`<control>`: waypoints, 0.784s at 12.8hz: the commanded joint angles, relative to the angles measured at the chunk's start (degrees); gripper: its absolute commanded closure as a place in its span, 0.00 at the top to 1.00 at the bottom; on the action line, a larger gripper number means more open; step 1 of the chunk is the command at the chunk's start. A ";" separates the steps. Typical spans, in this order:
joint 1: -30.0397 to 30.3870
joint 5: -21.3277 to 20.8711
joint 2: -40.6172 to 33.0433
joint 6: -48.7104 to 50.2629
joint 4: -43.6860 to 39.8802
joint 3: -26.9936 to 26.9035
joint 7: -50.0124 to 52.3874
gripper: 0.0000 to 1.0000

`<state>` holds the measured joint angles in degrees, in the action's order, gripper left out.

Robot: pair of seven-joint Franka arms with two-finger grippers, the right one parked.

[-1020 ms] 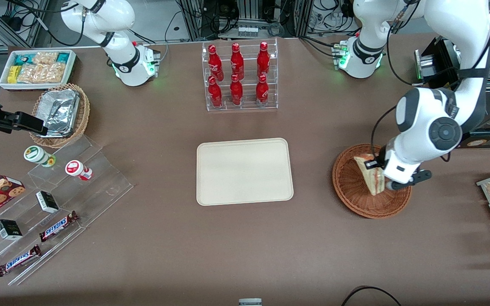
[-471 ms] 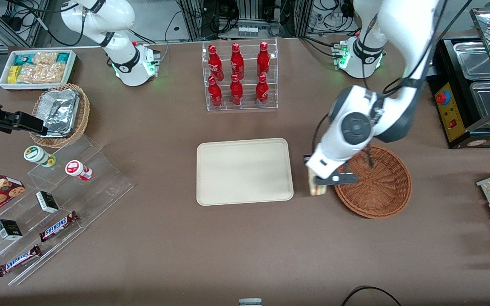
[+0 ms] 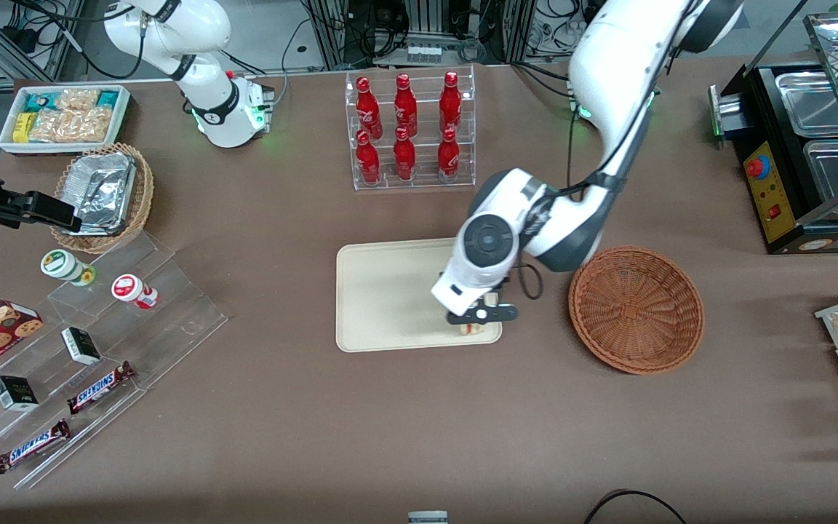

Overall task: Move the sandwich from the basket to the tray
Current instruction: 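Lift the sandwich and carry it over the white tray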

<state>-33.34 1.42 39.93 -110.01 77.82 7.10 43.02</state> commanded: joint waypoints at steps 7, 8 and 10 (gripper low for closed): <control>-8.67 0.16 11.48 0.50 -13.93 -1.21 11.03 0.00; -8.67 0.07 11.66 -0.03 -13.93 -1.21 11.03 0.00; -8.76 -0.19 12.09 -1.17 -13.57 -1.30 11.12 0.00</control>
<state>-41.25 1.40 50.52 -110.83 66.43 6.85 53.04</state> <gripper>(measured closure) 0.846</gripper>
